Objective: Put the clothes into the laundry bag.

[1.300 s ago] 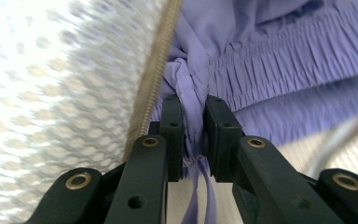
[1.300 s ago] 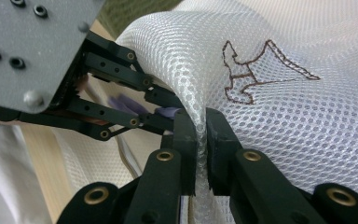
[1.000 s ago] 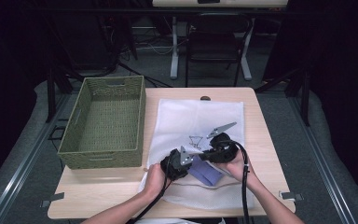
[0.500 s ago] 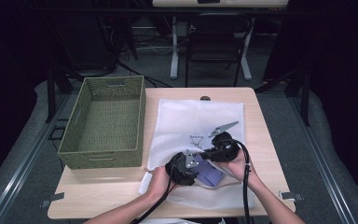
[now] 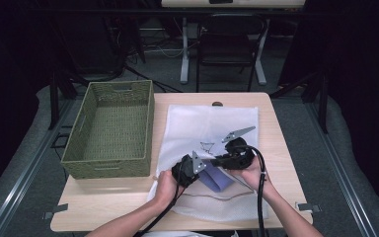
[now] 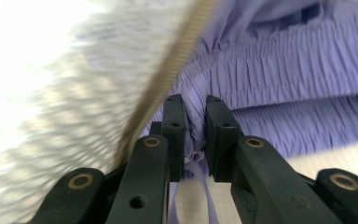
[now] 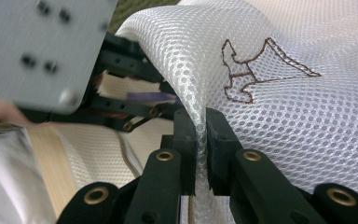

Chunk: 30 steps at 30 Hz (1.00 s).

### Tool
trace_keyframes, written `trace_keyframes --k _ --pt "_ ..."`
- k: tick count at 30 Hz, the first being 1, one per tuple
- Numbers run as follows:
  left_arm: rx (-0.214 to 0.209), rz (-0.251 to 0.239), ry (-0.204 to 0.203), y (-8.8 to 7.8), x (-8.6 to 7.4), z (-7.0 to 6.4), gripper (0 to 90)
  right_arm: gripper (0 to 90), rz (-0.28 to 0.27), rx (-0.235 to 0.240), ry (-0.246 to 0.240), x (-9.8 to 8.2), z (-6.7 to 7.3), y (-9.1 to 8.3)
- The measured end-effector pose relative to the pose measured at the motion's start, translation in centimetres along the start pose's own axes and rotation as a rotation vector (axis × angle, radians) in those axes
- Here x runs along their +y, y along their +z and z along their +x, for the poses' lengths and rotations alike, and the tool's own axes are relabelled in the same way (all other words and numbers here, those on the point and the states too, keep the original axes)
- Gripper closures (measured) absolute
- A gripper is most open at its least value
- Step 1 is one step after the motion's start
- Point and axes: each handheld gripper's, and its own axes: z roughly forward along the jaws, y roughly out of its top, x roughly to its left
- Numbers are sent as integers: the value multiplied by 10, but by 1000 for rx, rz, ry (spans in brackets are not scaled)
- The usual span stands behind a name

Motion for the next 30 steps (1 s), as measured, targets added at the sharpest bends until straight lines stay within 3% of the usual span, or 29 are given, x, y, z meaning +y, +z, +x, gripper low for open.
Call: trace_keyframes --k 2,6,16,21,25,30 --pt "-21 22 -12 6 -1 1 794 845 1 1 3 0 0 0" --pt "-47 56 10 13 -7 -3 761 844 41 1 12 -5 -3 8" --pt "-122 74 29 -5 -5 -4 535 842 37 -10 13 -7 -5 5" --pt "-141 65 42 -13 -2 -10 412 842 32 -13 13 -8 -7 2" --pt "-180 42 44 -22 3 -18 330 842 31 -13 13 -8 -7 2" --pt "-216 17 40 -23 8 -29 278 841 35 -12 15 -8 -7 3"
